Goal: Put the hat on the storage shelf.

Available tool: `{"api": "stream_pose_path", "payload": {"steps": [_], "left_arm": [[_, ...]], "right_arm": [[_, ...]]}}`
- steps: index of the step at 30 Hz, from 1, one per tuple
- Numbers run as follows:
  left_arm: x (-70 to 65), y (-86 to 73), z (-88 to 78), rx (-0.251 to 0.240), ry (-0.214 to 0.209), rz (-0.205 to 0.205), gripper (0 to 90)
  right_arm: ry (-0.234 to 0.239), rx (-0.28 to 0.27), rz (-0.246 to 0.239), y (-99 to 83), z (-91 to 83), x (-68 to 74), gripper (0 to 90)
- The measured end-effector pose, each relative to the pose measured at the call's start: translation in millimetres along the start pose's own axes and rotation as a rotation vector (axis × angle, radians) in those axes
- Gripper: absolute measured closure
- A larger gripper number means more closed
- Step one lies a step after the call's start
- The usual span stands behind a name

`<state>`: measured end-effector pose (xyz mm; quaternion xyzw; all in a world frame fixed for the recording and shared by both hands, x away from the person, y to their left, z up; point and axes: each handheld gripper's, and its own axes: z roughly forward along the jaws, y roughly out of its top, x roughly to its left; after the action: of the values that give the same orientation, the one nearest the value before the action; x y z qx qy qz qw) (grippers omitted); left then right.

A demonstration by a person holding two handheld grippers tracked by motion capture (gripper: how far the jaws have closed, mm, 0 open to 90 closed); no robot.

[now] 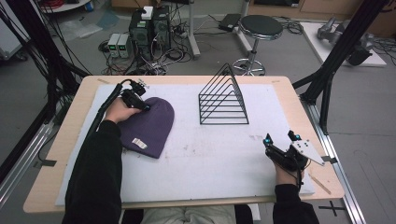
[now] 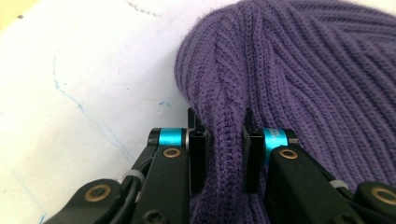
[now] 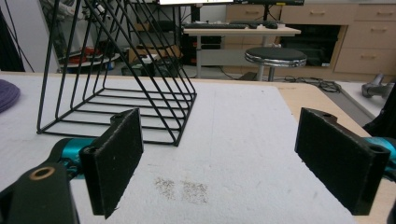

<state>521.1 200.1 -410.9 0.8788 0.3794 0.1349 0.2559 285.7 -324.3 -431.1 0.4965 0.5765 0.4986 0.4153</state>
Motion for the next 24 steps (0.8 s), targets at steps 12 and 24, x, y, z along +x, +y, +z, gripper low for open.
{"api": "stream_pose_path", "payload": {"steps": [12,24], "left_arm": [[-18.6,-7.7,-56.6,-0.175,0.037,0.014,77.3],[-48.9,-28.2,-108.4,-0.401,0.085,0.020,77.0]], "right_arm": [[0.024,-0.003,-0.001,0.8,5.3,4.1,15.0],[0.032,-0.008,0.011,1.6,7.6,6.6,15.5]]}}
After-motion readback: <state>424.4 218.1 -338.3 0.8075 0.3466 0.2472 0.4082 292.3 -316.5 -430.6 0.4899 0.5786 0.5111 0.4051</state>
